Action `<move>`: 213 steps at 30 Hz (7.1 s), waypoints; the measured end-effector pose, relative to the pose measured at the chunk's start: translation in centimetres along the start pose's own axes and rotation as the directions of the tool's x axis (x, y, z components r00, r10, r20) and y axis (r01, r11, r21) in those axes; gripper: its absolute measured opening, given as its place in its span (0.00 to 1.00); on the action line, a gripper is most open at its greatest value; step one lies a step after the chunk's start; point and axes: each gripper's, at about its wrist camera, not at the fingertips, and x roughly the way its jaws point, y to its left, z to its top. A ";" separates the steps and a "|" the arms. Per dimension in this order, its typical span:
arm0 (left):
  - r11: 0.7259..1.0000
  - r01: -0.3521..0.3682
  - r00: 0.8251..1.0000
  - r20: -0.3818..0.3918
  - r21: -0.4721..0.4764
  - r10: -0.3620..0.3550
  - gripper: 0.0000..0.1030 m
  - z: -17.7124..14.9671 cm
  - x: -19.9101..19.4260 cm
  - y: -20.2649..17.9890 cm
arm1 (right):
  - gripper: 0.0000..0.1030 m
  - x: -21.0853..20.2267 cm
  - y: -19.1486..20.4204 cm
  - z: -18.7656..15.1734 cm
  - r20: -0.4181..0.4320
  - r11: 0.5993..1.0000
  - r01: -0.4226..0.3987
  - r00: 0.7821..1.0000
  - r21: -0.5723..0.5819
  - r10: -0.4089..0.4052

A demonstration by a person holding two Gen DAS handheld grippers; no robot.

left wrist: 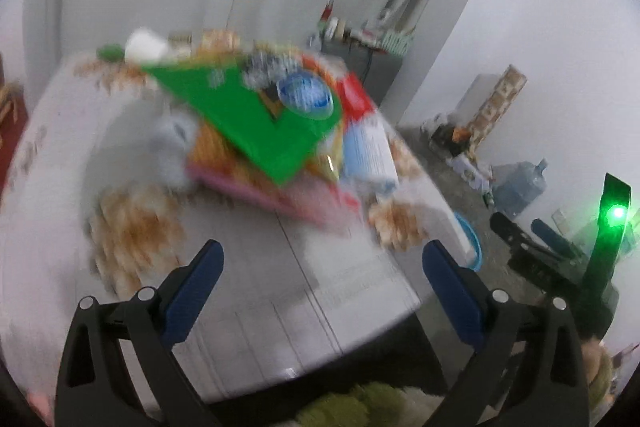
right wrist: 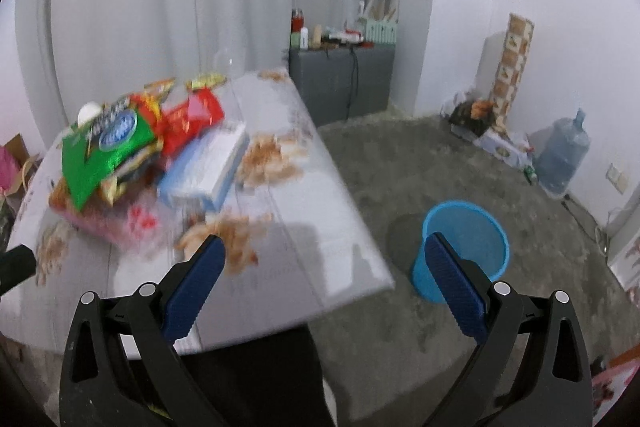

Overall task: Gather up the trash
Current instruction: 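Grasp the white paper cup with the left tool while the right tool grasps the clear plastic cup, then carry both cups to the blue wastebasket and open both tools to drop them, then move both tools back toward the table, then grasp the green snack wrapper with the left tool while the right tool grasps a red wrapper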

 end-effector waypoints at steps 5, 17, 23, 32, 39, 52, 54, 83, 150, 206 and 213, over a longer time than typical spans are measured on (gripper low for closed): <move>0.999 -0.005 0.995 0.102 -0.046 0.009 0.95 3.8 -1.4 3.4 | 0.92 0.4 -0.6 3.7 0.046 0.999 -0.046 0.998 -0.007 0.046; 0.913 -0.023 0.986 0.142 -0.408 0.089 0.95 14.1 -0.2 18.0 | 0.92 7.6 -0.8 17.1 -0.047 0.880 -0.463 0.882 0.103 0.469; 0.805 0.054 0.998 0.041 -0.591 -0.036 0.95 18.4 6.7 24.4 | 0.92 14.7 2.6 24.4 -0.167 0.799 -0.584 0.781 0.144 0.602; 0.680 -0.039 0.995 -0.088 -0.732 -0.037 0.95 21.4 16.3 30.4 | 0.92 27.6 8.2 30.3 -0.320 0.792 -0.557 0.725 0.250 0.611; 0.670 -0.062 0.994 -0.104 -0.740 -0.022 0.95 22.2 18.1 31.4 | 0.92 35.2 12.0 31.9 -0.405 0.824 -0.505 0.718 0.258 0.567; 0.698 -0.071 0.995 -0.102 -0.713 -0.004 0.93 22.4 20.1 32.8 | 0.92 42.2 15.9 32.0 -0.497 0.893 -0.423 0.748 0.155 0.441; 0.696 -0.067 0.995 -0.099 -0.715 -0.006 0.91 22.4 20.1 32.8 | 0.92 42.5 16.3 32.0 -0.497 0.890 -0.431 0.746 0.149 0.444; 0.786 0.016 0.998 0.057 -0.618 0.024 0.60 23.3 16.0 29.9 | 0.77 36.2 11.1 30.8 -0.408 0.848 -0.489 0.745 0.205 0.528; 0.832 0.478 0.810 -0.507 0.280 -0.295 0.87 10.7 32.4 -34.6 | 0.92 12.4 -32.2 -3.3 -0.241 0.610 0.219 0.969 0.762 -0.047; 0.884 0.193 0.981 0.100 -0.426 -0.167 0.79 12.1 11.2 17.0 | 0.67 9.2 -0.4 6.1 -0.113 0.750 -0.540 0.778 0.383 0.618; 0.800 0.234 0.970 0.082 -0.552 -0.228 0.62 11.4 13.7 19.6 | 0.64 10.0 -0.1 5.7 -0.147 0.742 -0.529 0.765 0.411 0.627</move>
